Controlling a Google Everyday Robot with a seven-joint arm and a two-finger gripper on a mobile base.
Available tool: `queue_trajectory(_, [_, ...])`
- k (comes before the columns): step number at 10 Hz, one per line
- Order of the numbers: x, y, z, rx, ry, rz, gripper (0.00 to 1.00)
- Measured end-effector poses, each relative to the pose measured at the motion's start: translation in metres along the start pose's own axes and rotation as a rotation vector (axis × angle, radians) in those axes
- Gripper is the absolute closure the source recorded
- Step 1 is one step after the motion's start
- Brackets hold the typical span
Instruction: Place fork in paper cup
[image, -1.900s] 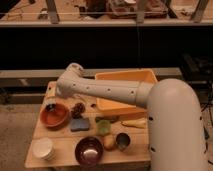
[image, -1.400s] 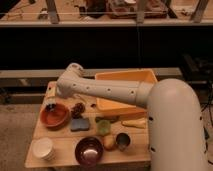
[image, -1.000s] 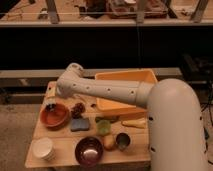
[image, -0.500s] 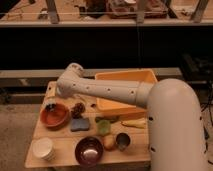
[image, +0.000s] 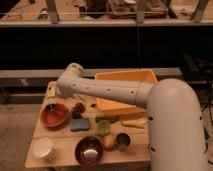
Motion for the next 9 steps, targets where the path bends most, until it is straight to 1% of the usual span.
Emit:
queue_trajectory(1, [0.000,0.001,0.000,-0.003,0.000,-0.001,0.20])
queue_trajectory(2, [0.001,0.003,-0.001,-0.015,0.000,-0.004,0.20])
queue_trajectory(4, [0.011,0.015,-0.002,-0.050,-0.016,-0.065,0.20])
queue_trajectory(5, [0.024,0.033,-0.005,-0.072,-0.026,-0.102,0.20])
queue_trajectory(7, [0.044,0.068,-0.013,-0.102,-0.048,-0.142,0.20])
queue_trajectory(9, [0.049,0.076,-0.016,-0.107,-0.057,-0.159,0.20])
